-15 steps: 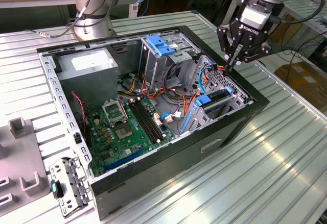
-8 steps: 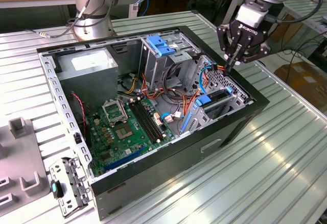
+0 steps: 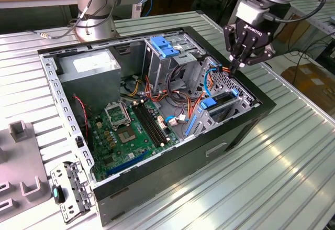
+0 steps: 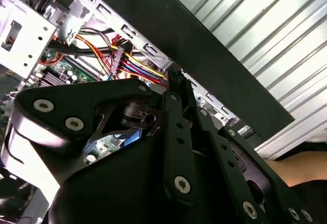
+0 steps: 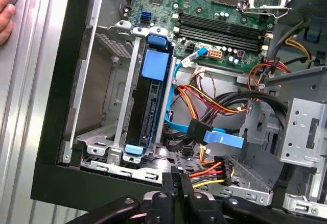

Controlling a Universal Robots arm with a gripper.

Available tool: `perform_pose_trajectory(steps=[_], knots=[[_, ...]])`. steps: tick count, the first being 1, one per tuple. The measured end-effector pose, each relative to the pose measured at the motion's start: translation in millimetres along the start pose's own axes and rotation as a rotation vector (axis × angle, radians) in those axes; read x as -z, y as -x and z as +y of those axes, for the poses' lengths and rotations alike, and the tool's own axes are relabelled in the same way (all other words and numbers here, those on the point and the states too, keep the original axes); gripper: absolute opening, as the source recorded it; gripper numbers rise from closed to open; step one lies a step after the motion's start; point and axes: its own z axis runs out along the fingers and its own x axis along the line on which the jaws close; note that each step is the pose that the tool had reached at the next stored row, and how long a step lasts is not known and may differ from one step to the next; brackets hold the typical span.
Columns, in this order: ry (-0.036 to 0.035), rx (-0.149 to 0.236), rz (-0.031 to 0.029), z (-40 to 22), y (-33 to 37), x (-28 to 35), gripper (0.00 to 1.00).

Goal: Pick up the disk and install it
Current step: 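Insert the first disk wire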

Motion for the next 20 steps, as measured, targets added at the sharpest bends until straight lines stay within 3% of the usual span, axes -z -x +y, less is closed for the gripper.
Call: perform_pose_trajectory(steps=[2,7,11,15,18,20], knots=[[0.0011,-0.041,-0.0004,0.2,0.0,-0.2,0.17],[0.0016,-0.059,-0.0006,7.0,1.1,-0.4,0.17],[0.0038,-0.133,-0.0008,7.1,1.2,-0.5,0.17],[0.0043,-0.147,-0.0011,15.5,2.3,-1.1,0.17],[0.0043,-0.147,-0.0010,18.4,-2.7,-1.7,0.17],[0.0043,-0.147,-0.0011,20.9,-10.7,-2.7,0.17]])
